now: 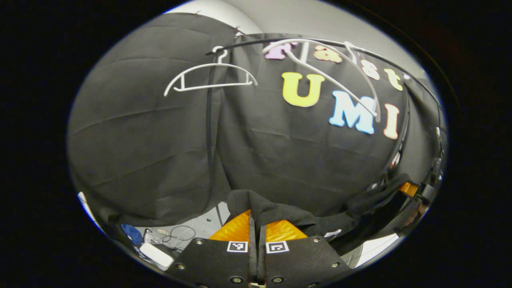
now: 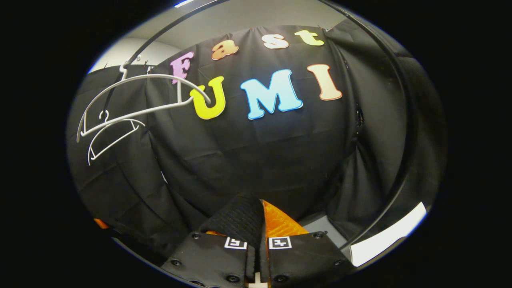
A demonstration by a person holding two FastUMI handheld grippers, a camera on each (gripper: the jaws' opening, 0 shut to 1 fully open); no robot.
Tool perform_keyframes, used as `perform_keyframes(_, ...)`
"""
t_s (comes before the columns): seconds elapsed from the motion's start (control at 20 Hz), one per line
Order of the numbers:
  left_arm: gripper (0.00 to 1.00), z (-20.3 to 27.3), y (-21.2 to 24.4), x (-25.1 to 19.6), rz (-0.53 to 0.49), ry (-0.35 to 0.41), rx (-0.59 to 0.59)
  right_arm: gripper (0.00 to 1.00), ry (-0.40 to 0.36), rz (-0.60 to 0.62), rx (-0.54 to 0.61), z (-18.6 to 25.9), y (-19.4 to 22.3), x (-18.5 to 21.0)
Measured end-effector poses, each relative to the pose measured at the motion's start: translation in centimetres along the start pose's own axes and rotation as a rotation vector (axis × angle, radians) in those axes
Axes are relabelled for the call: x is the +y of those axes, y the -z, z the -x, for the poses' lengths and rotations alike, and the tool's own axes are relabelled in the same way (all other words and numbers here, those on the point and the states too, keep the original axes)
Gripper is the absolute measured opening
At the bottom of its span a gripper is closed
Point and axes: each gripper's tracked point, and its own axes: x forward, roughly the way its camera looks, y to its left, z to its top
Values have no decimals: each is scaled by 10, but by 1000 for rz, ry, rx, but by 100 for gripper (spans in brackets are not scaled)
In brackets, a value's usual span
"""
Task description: Grasp the clothes on the hanger with both hands and then place them into the laundry hamper below.
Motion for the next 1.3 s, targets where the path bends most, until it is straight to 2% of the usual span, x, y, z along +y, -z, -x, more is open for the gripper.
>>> perform_keyframes(0.35,1,-1,62,-24,-97,212,96,10,87,73,114,92,67,12)
perform_keyframes(0.6,2,-21,112,-43,-88,272,185,9,107,98,243,118,128,21)
perform_keyframes(0.8,3,-40,129,-63,-86,309,212,9,101,118,339,109,166,24)
perform_keyframes(1.0,2,-84,154,-81,-75,314,249,10,93,114,407,92,196,30)
perform_keyframes(1.3,1,-155,208,-82,-43,262,366,10,61,130,560,52,252,28)
